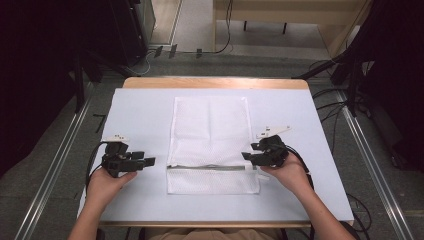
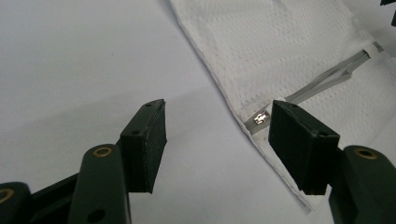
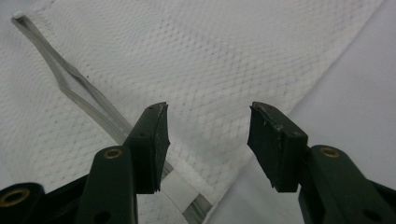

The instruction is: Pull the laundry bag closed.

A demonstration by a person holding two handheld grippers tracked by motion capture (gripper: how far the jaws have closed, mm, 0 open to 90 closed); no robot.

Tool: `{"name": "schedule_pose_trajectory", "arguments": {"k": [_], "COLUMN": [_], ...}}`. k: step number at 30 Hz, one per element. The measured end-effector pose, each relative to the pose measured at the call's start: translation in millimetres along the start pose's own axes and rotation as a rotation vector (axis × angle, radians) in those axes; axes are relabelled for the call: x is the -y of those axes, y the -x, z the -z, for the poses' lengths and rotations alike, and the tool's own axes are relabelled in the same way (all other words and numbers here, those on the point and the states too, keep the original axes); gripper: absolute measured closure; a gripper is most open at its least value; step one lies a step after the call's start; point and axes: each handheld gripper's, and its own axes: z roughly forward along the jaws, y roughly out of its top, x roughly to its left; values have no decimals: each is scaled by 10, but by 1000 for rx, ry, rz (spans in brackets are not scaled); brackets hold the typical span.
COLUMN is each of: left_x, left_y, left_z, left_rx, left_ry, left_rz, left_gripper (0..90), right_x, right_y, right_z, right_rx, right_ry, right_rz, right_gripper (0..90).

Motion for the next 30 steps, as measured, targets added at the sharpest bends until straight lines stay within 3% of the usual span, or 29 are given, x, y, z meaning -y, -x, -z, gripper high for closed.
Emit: {"name": "schedule_pose_trajectory", "arguments": {"k": [6,16,30], "left_x": [2,7,25], "left_y": [6,0,12], "left_z": [8,-1,-3], "left_rx": [-9,-15,-23], "left_ry": [7,2,-9], "left_rz": [6,-4,-11], "left_gripper": [370,370,373], "right_x": [-58,-192,-353], "right_y": [-87,-294,-502], "right_z": [-38,-173,-282], "right_rx": [-16,-60,-100], "right_ry": [-9,-28,-32], "right_rz": [6,69,80], "right_gripper": [493,494,525]}}
